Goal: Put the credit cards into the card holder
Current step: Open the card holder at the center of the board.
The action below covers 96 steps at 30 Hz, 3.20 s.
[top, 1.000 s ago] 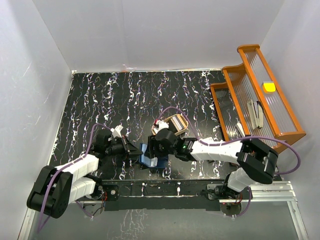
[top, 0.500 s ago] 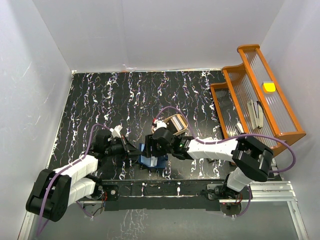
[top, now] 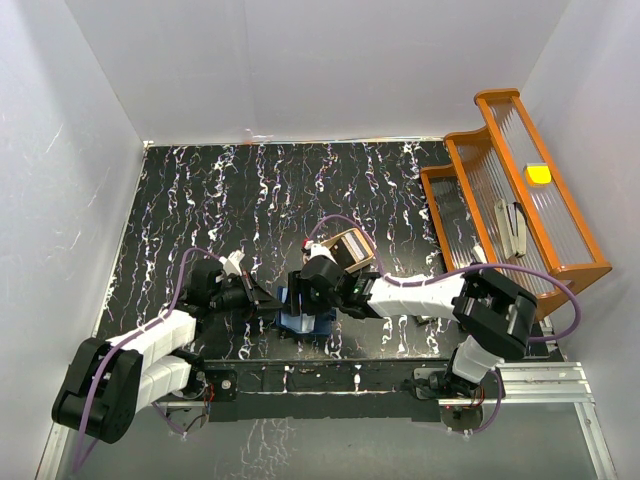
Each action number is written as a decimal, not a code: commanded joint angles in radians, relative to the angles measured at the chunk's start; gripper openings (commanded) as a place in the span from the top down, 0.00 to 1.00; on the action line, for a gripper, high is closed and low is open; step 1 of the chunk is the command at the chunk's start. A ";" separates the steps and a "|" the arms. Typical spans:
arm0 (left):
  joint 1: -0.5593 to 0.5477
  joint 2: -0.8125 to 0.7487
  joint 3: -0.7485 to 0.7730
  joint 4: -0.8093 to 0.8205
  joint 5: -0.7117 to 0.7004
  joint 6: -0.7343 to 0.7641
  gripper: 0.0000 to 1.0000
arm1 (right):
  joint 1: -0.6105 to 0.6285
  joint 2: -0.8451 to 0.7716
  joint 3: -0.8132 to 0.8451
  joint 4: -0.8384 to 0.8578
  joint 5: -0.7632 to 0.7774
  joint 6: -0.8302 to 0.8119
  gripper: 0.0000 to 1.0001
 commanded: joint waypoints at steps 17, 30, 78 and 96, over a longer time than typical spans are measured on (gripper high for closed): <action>-0.001 -0.015 0.024 -0.014 0.015 0.015 1.00 | 0.005 -0.052 0.030 -0.052 0.057 0.001 0.50; -0.001 -0.012 0.027 -0.029 0.008 0.023 1.00 | 0.005 -0.109 0.048 -0.191 0.195 -0.035 0.37; -0.001 0.011 0.010 -0.023 0.002 0.035 1.00 | 0.022 -0.072 0.038 0.002 0.043 -0.080 0.51; -0.001 0.010 0.015 -0.023 0.007 0.032 1.00 | 0.022 -0.036 0.003 -0.026 0.107 -0.073 0.61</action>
